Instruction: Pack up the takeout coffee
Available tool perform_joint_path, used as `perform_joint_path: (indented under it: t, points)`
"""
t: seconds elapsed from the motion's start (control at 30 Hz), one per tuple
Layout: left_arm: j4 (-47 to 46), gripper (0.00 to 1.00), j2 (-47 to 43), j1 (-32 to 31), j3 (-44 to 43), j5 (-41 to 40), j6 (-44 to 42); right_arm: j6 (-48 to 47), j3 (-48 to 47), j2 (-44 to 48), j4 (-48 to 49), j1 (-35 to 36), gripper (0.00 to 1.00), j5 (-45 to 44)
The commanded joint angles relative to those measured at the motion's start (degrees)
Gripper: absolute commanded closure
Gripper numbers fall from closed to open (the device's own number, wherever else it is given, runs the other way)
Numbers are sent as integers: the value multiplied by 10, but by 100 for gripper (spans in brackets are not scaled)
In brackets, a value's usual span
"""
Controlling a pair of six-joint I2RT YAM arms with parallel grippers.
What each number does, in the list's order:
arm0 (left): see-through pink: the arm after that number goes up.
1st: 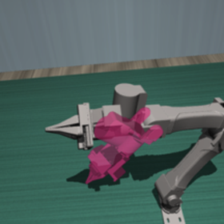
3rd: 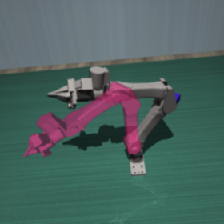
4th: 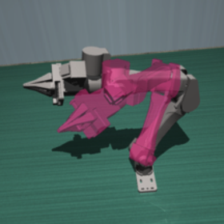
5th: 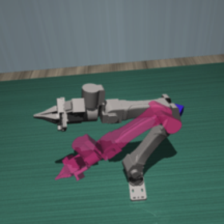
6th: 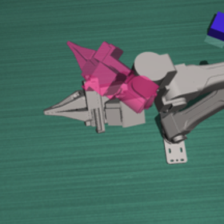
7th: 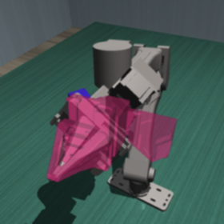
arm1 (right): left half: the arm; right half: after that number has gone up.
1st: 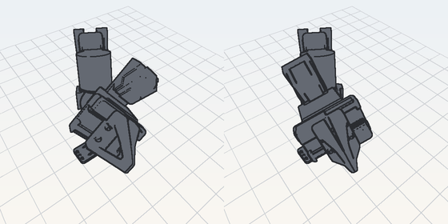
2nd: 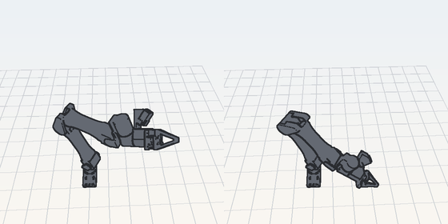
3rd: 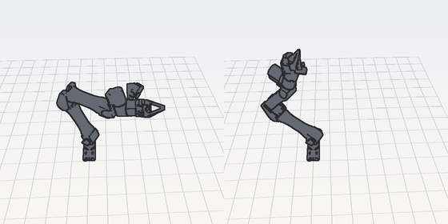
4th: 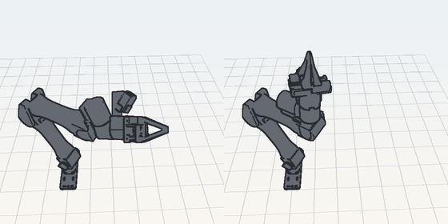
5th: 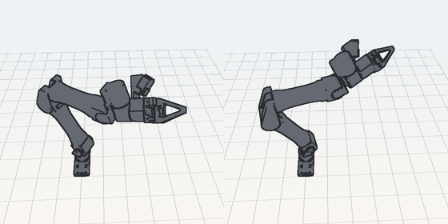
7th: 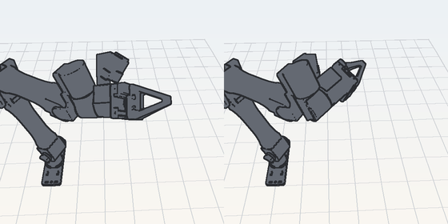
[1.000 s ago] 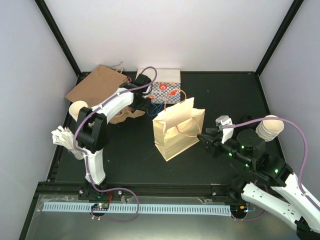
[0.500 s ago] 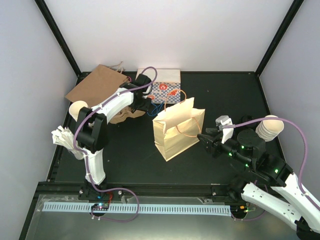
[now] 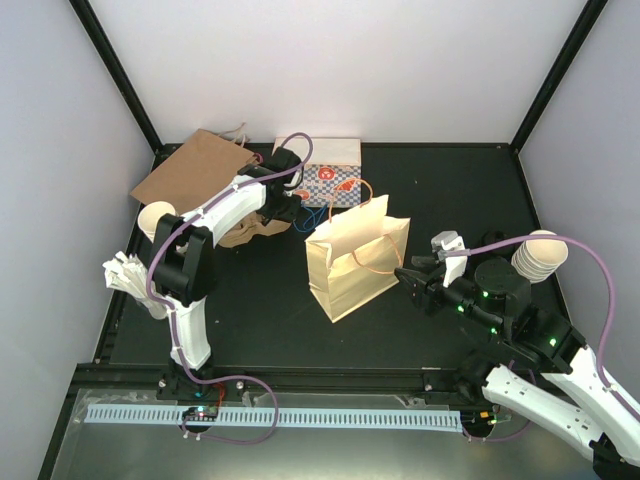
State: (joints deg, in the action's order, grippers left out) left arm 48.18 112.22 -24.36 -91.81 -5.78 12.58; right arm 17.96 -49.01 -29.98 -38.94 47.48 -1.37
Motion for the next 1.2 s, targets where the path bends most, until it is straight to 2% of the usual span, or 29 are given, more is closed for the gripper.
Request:
perform_joint_path:
  t: [0.0,0.37,0.5,0.77,1.17]
  points:
    - [8,79,-14,3,-22,-9,1,0,3,-1,11,0,48,5]
    - [11,88,-20,2,-22,-9,1,0,4,-3,11,-1,48,7]
    - [14,97,-28,2,-22,-7,-1,1,5,-3,11,-1,48,8]
    - [19,98,-41,3,-22,3,-3,1,6,-3,12,-1,48,9]
    - [-20,99,-60,24,9,131,5,2,7,2,8,-1,48,8]
